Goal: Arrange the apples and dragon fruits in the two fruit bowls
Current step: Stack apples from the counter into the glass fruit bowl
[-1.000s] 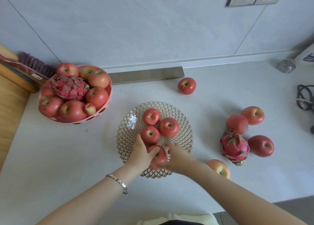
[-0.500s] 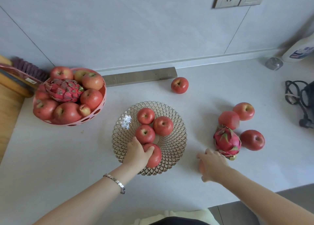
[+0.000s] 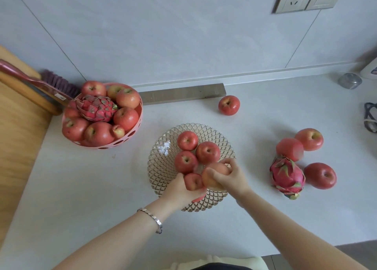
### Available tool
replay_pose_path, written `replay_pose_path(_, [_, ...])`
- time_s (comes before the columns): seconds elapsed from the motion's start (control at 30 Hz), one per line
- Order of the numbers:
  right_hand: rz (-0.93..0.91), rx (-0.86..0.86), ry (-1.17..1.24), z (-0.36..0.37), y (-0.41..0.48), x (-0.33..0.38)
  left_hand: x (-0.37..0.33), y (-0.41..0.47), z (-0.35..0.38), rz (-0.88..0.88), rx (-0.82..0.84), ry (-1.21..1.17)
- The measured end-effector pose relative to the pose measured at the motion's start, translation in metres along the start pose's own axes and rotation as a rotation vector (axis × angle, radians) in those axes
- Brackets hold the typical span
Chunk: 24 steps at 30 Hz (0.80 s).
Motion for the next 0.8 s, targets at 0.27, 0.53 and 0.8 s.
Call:
replay_pose_path(0.27, [-0.207, -0.029, -0.163, 0.014, 0.006, -0.007, 0.005, -0.004, -0.020, -0.034, -0.032, 0.129])
replay_pose_path(0.53, [-0.408, 0.088, -0.544, 0.018, 0.007, 0.001, 0.011, -0.001, -0.019, -0.028, 0.019, 0.114])
replay_pose_path(0.8, [-0.479, 0.159, -0.889, 0.029, -0.001, -0.007, -0.004, -0.001, -0.012, 0.107, 0.048, 0.021])
Point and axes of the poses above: each hand's wrist, its own y-axis towards the middle knuckle, its own z-axis out of the palm, x = y × z, the point moved 8 cm from there along y, towards the middle knuckle, and after that the axes turned 4 degrees about y, right-handed, at the moved point
